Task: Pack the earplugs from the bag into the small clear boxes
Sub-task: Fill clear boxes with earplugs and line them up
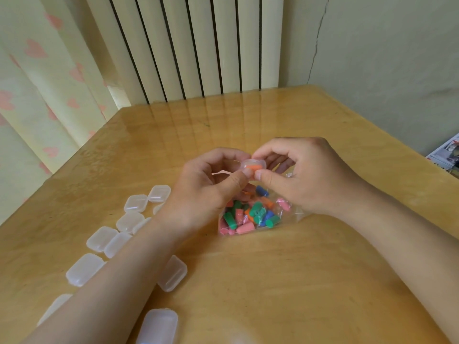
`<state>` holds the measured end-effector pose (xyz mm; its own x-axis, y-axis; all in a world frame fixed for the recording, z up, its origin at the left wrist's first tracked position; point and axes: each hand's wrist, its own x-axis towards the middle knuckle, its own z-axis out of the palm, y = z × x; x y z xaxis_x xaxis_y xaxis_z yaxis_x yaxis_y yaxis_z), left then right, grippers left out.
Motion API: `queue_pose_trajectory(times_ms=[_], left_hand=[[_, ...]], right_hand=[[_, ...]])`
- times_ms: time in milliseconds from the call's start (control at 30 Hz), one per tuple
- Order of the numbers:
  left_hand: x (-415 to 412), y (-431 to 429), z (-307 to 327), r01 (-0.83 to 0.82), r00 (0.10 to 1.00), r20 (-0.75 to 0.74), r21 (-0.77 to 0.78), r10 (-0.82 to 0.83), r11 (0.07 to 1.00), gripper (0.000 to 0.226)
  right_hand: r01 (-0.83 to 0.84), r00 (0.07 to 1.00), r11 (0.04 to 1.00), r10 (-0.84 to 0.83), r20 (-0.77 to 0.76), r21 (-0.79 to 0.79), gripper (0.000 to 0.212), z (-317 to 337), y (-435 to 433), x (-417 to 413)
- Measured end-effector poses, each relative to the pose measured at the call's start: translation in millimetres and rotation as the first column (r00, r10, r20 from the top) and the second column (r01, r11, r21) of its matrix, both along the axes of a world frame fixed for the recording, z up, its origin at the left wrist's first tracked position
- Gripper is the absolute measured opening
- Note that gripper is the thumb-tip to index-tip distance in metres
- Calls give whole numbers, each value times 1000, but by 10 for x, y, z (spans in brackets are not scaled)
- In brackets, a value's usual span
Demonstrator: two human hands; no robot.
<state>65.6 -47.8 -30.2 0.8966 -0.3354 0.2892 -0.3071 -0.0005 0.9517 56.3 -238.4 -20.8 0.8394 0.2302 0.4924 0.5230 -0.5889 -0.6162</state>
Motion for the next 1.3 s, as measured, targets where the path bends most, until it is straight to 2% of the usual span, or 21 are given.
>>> queue_pose_trajectory(times_ms=[200,300,433,500,567,700,800,933,1000,1300], left_hand=[[8,12,-8,-14,999,41,18,13,1000,11],[9,6,-24,-32,998,61,20,31,999,11],[33,7,-69,-44,998,45,7,44,999,19],[48,12,-76,-59,997,53,19,57,998,28],[74,23,-93,-136,984,132,117,120,984,35],[120,59,-119,-364,908,336,332,252,870,29],[132,76,-141,-372,894,409,450,183,812,21],[116,63,-169,-303,903,427,581,34,756,17],[116,60,-172,-279,898,440,590,-12,758,18],[136,65,-170,-267,901,432,602,-26,753,17]], right_hand=[[-24,1000,1000,24,17,-12,7,14,19,-19],[-9,1000,1000,8,-24,-26,11,16,10,-17],[-12,994,1000,13,-106,11,11,17,-1,-13],[4,996,999,-1,-92,34,10,29,5,-8],[61,997,996,-58,-50,65,12,38,-15,20],[262,964,964,-259,-54,38,15,18,-176,157],[350,930,936,-352,-108,-33,17,-49,-278,253],[343,918,935,-353,-178,-87,14,-143,-242,338],[332,919,938,-346,-187,-104,14,-179,-191,380],[302,919,929,-344,-195,-216,15,-255,-75,483]])
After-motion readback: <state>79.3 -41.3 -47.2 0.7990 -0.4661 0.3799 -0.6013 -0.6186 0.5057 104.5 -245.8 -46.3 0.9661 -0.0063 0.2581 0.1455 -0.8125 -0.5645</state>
